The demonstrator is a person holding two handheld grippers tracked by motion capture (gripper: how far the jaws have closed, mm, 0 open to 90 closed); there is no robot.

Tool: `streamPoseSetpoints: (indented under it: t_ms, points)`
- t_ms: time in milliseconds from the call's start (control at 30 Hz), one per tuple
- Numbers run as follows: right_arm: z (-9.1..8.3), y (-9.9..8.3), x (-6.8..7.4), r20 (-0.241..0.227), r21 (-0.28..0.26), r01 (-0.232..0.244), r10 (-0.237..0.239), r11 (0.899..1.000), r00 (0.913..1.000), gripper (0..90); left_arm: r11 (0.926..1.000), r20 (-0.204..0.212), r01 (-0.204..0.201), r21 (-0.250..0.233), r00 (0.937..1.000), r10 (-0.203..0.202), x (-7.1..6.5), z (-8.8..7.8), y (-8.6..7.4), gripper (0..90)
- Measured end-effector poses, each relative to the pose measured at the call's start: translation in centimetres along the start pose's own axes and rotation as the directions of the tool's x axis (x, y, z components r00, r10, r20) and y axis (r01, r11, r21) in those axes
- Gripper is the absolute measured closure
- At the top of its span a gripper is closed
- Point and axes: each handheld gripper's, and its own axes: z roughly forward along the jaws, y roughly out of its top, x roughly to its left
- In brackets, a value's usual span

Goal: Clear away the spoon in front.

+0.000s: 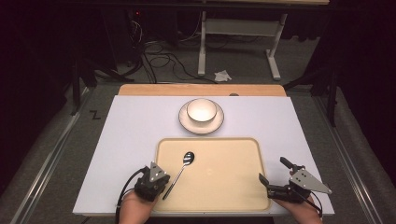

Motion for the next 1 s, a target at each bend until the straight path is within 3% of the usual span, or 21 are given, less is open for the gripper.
streamPoseSetpoints:
  t_ms: [67,133,433,1000]
  points:
    - [0.1,0.1,0.1,0.001,-0.003,0.004,-0.004,1.000,1.0000,3.6,1.0000,0.009,-0.005,0.006,0.9999,0.005,-0.4,-0.5,-0.5,90.0]
    - [0.2,0.2,0.2,-0.003,-0.005,0.004,-0.004,1.000,1.0000,3.6,0.9993,-0.004,-0.036,0.012,0.9994,0.036,-1.0,-0.8,-0.8,90.0]
    - [0.5,0.2,0.2,-0.017,-0.004,-0.005,0.005,1.000,0.9998,3.6,0.9960,0.026,-0.088,0.019,0.9958,0.087,-2.9,-0.5,-0.2,90.0]
    - [0.5,0.1,0.2,-0.017,0.002,0.008,-0.008,1.000,0.9998,3.6,0.9903,0.085,-0.139,-0.001,0.9867,0.139,-5.2,0.7,1.0,90.0]
